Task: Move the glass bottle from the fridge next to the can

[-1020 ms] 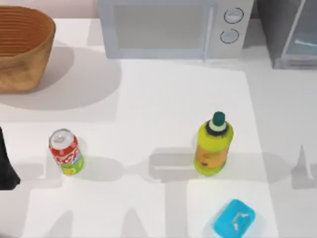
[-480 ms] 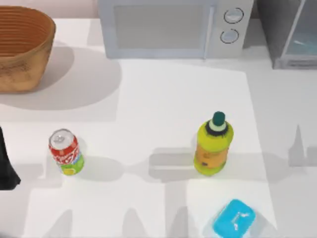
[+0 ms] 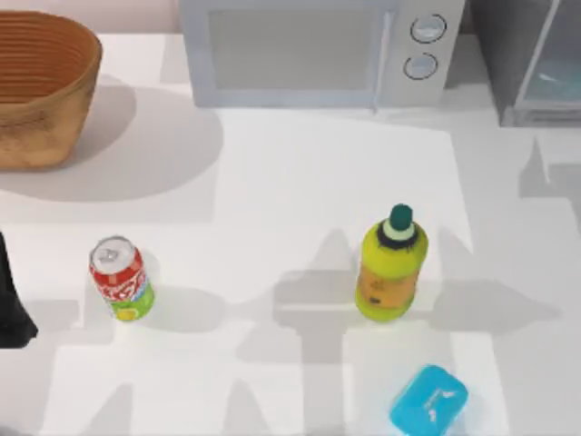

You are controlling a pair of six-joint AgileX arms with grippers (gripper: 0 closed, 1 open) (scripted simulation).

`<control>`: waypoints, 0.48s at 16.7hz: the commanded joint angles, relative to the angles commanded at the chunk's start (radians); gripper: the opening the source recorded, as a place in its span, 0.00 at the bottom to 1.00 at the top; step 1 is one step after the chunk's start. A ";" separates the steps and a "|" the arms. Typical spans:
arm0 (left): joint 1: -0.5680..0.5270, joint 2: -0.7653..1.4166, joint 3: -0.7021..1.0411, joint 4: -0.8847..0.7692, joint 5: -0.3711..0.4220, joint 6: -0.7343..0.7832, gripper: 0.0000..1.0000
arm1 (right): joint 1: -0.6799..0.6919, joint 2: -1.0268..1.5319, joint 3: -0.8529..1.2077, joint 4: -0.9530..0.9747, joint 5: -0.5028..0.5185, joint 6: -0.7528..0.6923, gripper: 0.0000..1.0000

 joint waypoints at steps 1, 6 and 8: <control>0.000 0.000 0.000 0.000 0.000 0.000 1.00 | -0.011 0.125 0.047 0.054 -0.010 0.000 1.00; 0.000 0.000 0.000 0.000 0.000 0.000 1.00 | -0.060 0.637 0.256 0.294 -0.052 -0.001 1.00; 0.000 0.000 0.000 0.000 0.000 0.000 1.00 | -0.075 0.771 0.320 0.367 -0.064 -0.002 1.00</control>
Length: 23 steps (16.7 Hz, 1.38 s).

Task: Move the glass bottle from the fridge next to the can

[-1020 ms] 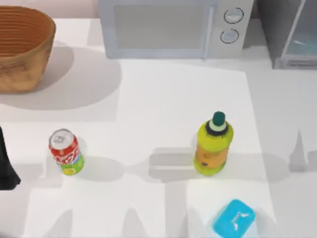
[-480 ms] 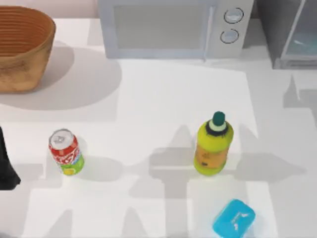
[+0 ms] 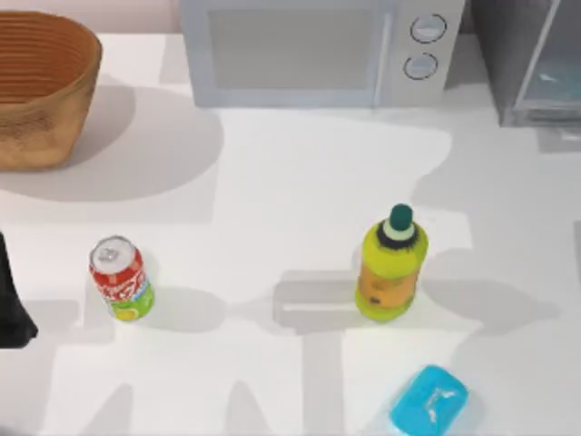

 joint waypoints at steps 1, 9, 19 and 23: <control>0.000 0.000 0.000 0.000 0.000 0.000 1.00 | -0.006 0.051 0.026 0.030 -0.005 0.000 1.00; 0.000 0.000 0.000 0.000 0.000 0.000 1.00 | -0.011 0.148 0.074 0.087 -0.014 -0.001 1.00; 0.000 0.000 0.000 0.000 0.000 0.000 1.00 | 0.007 0.299 0.344 -0.025 0.011 -0.001 1.00; 0.000 0.000 0.000 0.000 0.000 0.000 1.00 | 0.009 0.312 0.367 -0.036 0.013 -0.001 1.00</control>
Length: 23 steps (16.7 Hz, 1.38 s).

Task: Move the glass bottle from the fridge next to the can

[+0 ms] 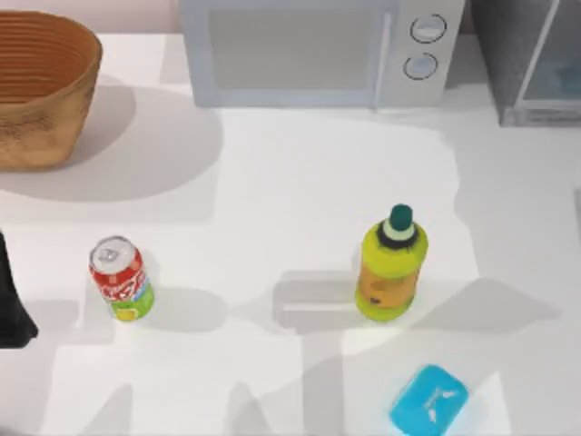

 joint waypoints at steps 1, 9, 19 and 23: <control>0.000 0.000 0.000 0.000 0.000 0.000 1.00 | 0.000 0.000 0.000 0.000 0.000 0.000 1.00; 0.000 0.000 0.000 0.000 0.000 0.000 1.00 | 0.000 0.000 0.000 0.000 0.000 0.000 0.40; 0.000 0.000 0.000 0.000 0.000 0.000 1.00 | 0.000 0.000 0.000 0.000 0.000 0.000 0.00; 0.000 0.000 0.000 0.000 0.000 0.000 1.00 | -0.003 -0.002 0.000 0.000 0.000 0.001 0.00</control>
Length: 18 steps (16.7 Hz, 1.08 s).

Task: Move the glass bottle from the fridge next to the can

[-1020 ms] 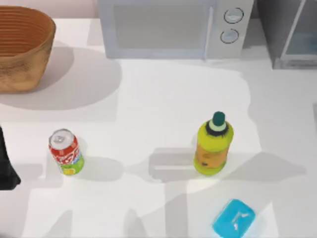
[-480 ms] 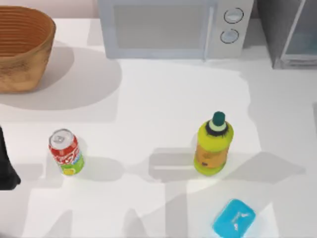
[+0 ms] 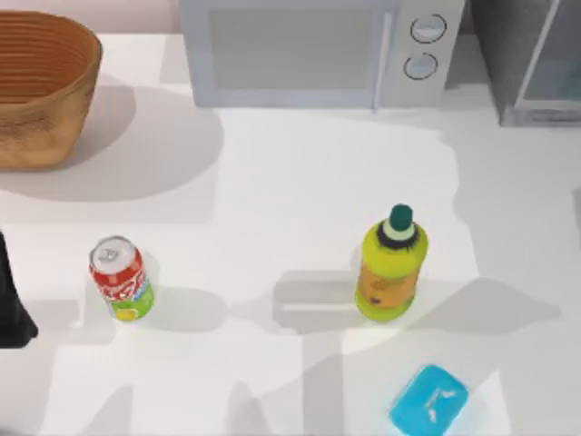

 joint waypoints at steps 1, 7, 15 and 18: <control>0.000 0.000 0.000 0.000 0.000 0.000 1.00 | 0.000 -0.003 0.001 -0.004 0.000 0.000 0.00; 0.000 0.000 0.000 0.000 0.000 0.000 1.00 | 0.000 -0.108 0.030 -0.140 -0.001 0.001 0.00; 0.000 0.000 0.000 0.000 0.000 0.000 1.00 | -0.006 -0.152 -0.005 -0.140 -0.008 0.003 0.00; 0.000 0.000 0.000 0.000 0.000 0.000 1.00 | -0.020 -0.238 -0.136 -0.097 -0.028 0.003 0.00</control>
